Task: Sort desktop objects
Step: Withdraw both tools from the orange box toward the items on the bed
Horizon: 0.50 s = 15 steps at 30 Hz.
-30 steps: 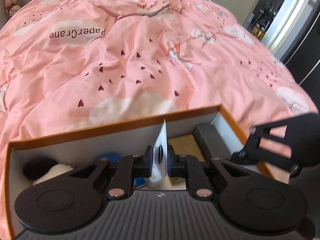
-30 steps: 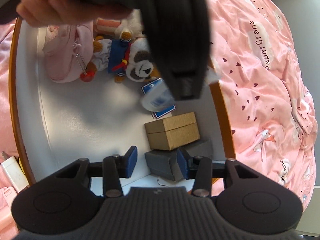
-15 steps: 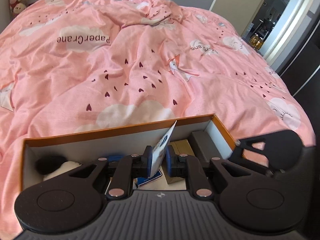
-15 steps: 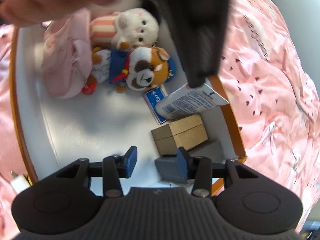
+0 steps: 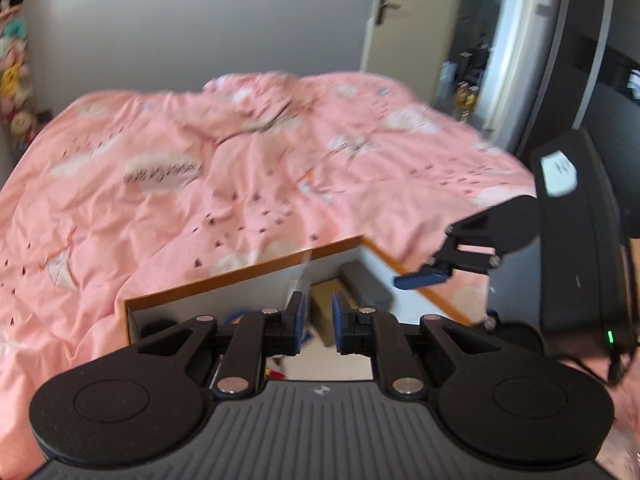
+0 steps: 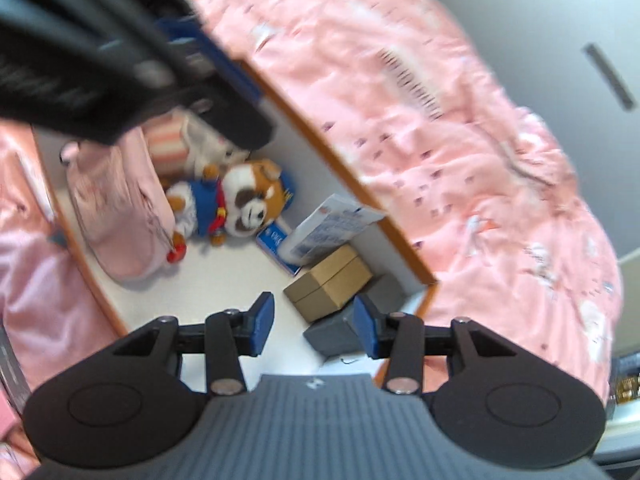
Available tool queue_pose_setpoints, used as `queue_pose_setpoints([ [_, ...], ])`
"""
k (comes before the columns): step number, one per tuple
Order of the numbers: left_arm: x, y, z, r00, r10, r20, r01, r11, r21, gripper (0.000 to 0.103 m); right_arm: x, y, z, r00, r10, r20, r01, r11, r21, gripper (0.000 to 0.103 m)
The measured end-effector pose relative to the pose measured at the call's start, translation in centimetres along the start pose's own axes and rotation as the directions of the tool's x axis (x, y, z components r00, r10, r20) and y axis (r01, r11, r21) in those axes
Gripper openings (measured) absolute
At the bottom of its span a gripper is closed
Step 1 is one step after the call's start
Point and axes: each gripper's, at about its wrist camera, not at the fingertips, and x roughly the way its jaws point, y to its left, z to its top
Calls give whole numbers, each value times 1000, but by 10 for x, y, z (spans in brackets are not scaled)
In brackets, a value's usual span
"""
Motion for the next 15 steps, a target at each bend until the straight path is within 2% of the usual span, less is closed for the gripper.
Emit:
queue_pose_setpoints([
  [3,-30,-11,-12,998,-54,17,54,998,23,15,-30,2,-7,999,-16,52,11,996,84,47],
  [7,-60,-26,-38,995,-95,13,94,993,69,16,-65,10,-26,992,-12,123,-15,978,209,48],
  [10,-72,-37,-62,994,-102,-25,104,989,108,16,-83,25,-43,988,-35,152,-6,965,261,48],
  [13,-75,-44,-89,989,-112,-93,124,982,142,16,-100,40,-66,985,-45,166,-11,945,326,48],
  [15,-71,-47,-111,980,-122,-157,145,978,151,16,-105,50,-82,986,-58,156,-6,925,379,48],
])
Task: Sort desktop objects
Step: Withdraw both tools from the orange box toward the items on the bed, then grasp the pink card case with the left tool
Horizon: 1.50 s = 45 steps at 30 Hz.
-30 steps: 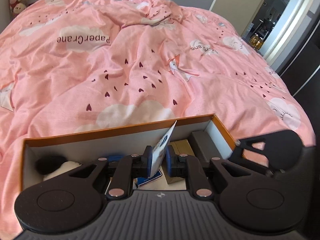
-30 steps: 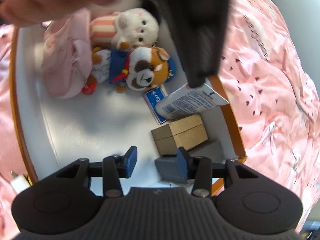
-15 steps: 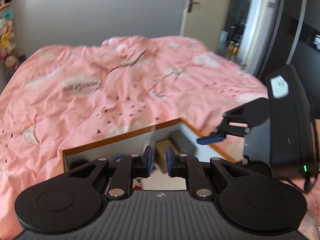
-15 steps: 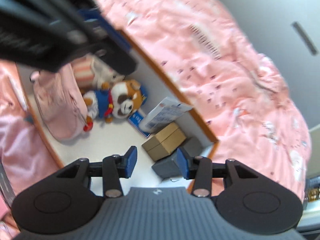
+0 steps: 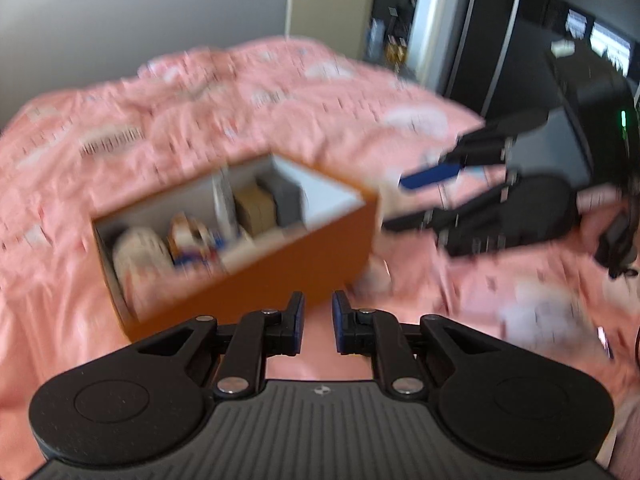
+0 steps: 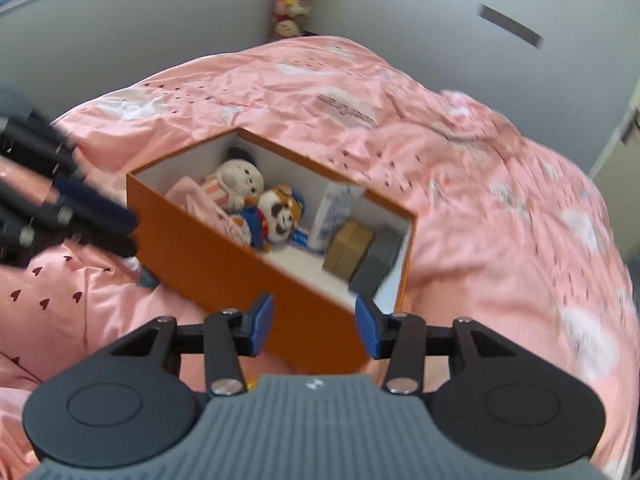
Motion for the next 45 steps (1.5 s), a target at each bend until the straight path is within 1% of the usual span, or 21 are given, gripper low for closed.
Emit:
queue_pose_setpoints([
  [2,11,-3,-21,997,-22,-74,22,1000,0,17,1,2,-18,999,-23,-25,25,998,66,48],
  [4,22,-4,-40,988,-34,-152,30,999,-25,18,6,4,-37,998,-25,-64,32,992,122,48],
  [5,27,-2,-49,982,-40,-183,31,998,-49,19,8,7,-46,997,-7,-76,18,989,146,48],
  [8,41,9,-73,961,-58,-270,21,990,-139,29,16,18,-69,989,86,-122,-54,969,243,48],
  [9,46,12,-80,953,-64,-297,12,985,-173,34,19,23,-76,984,113,-135,-73,959,274,48],
  [10,51,16,-87,944,-72,-321,4,979,-206,37,24,28,-83,979,138,-150,-87,948,305,48],
  [12,60,23,-99,925,-84,-371,-19,964,-265,39,34,40,-96,966,182,-182,-109,929,354,48],
  [14,66,26,-109,906,-100,-411,-36,950,-309,43,42,54,-106,957,206,-206,-117,919,375,48],
  [15,68,26,-112,900,-102,-423,-41,948,-315,47,46,60,-110,950,217,-223,-121,918,378,48],
  [17,68,23,-115,895,-95,-435,-46,952,-302,49,53,72,-117,936,237,-259,-131,920,370,48],
  [21,71,13,-118,881,-96,-464,-36,963,-268,53,61,82,-126,925,236,-299,-121,926,357,47],
  [24,76,6,-122,873,-94,-479,-34,968,-250,56,63,80,-131,913,267,-308,-138,914,382,47],
  [28,88,3,-128,863,-106,-494,-30,965,-260,59,71,77,-139,889,313,-333,-158,894,419,47],
  [31,94,3,-131,859,-133,-494,-9,961,-275,60,75,79,-142,881,319,-349,-159,896,415,47],
  [34,97,3,-133,862,-146,-485,-2,957,-292,61,77,79,-143,879,321,-353,-158,894,419,47],
  [36,97,1,-133,868,-140,-477,0,959,-283,60,75,79,-144,880,320,-351,-157,893,421,47],
  [38,96,0,-133,873,-138,-467,1,960,-280,57,73,77,-145,883,321,-343,-157,890,429,44],
  [42,89,-3,-132,887,-129,-444,8,964,-265,50,71,73,-147,884,325,-335,-157,882,444,38],
  [45,82,-6,-131,897,-117,-426,8,968,-249,45,69,71,-148,885,319,-338,-149,884,443,36],
])
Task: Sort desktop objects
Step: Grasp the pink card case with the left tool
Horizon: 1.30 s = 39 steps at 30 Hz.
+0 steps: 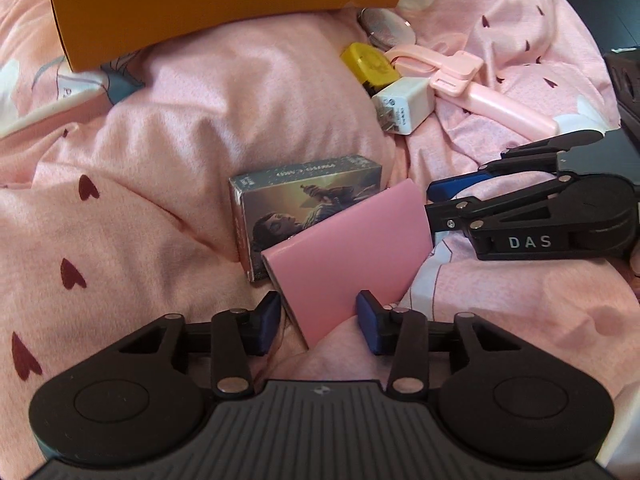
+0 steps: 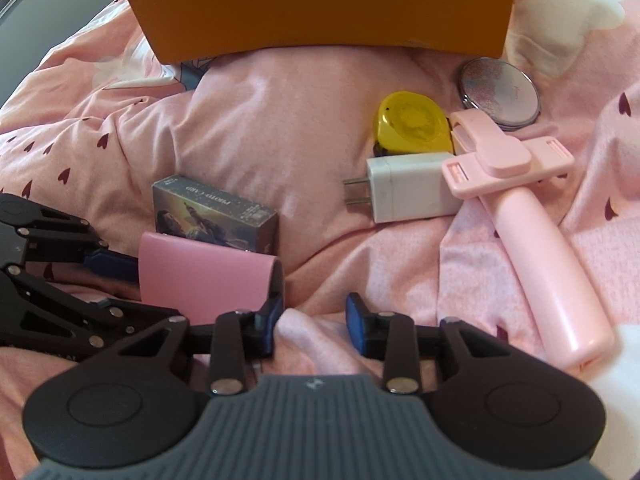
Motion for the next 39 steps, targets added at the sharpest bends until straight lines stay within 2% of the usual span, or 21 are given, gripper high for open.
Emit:
queue_pose_setpoints([
  [8,-24,-10,-7,996,-10,86,5,998,63,37,-6,-8,-7,1000,-15,5,15,999,30,34],
  [11,-30,-11,-11,992,-11,126,3,998,66,28,-7,-8,-7,1000,-22,6,22,999,33,33],
  [15,-38,-9,-15,983,-49,179,37,997,68,23,-8,-11,-8,1000,-25,12,24,999,46,30],
  [25,-44,-4,-17,955,-173,240,161,985,67,22,-10,-14,-11,999,-33,13,32,998,54,21],
  [29,-41,-5,-14,946,-218,240,196,974,113,26,-10,-17,-11,999,-37,5,37,998,60,16],
  [32,-41,-6,-14,940,-248,235,216,964,152,26,-13,-27,-13,1000,-5,9,4,996,89,11],
  [36,-39,-23,-18,960,-170,221,125,971,204,26,-20,-30,-15,1000,9,29,-12,994,109,10],
  [39,-38,-31,-23,964,-169,205,117,963,244,24,-31,-22,-14,997,-38,68,33,997,72,11],
])
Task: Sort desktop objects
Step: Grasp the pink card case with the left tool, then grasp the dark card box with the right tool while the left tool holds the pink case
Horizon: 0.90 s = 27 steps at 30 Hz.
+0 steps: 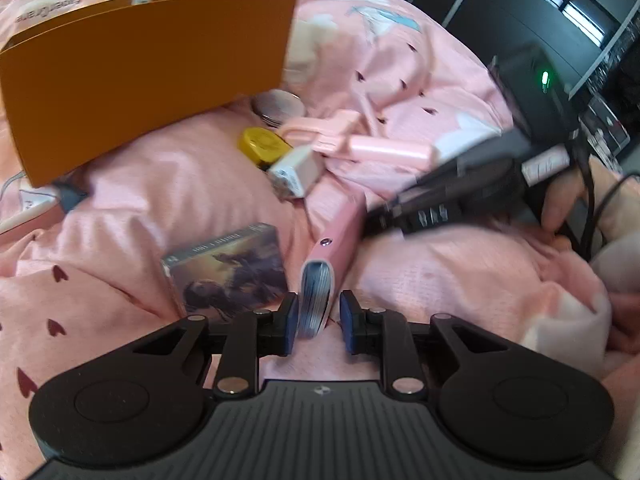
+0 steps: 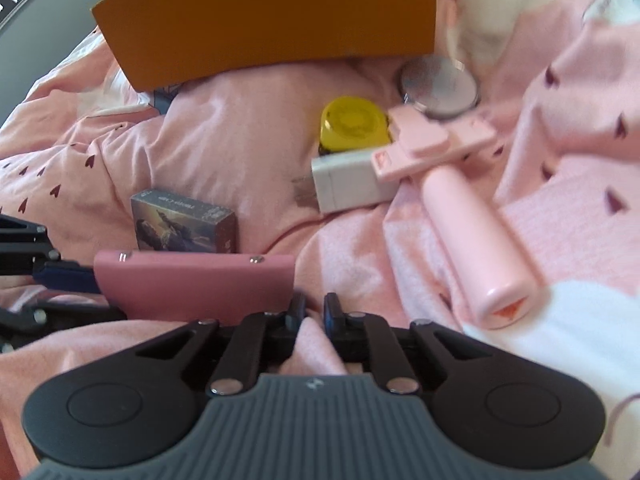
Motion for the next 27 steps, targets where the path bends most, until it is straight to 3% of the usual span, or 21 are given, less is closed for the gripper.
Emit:
queue_pose_setpoints([
  [7,7,-12,-1,1000,0,-30,2,998,66,20,-34,-3,14,990,-25,137,25,1000,2,16],
  [9,8,-12,-1,999,3,-34,-1,998,63,20,-40,0,20,986,6,165,-4,1000,-10,26],
  [12,8,-11,-1,999,4,-32,-3,999,47,21,-36,11,24,987,63,145,-56,997,-53,26],
  [17,7,-10,1,998,47,-28,-46,998,52,21,-24,19,19,993,21,113,-10,996,-94,26],
  [23,12,-8,7,993,119,-22,-117,989,95,42,-20,16,18,996,37,85,-29,996,-88,24],
  [24,13,-6,8,991,129,-19,-126,987,96,50,-19,17,18,996,41,80,-33,995,-89,24],
  [27,20,-1,11,994,103,-22,-100,990,100,50,-18,16,18,996,40,76,-34,996,-86,24],
])
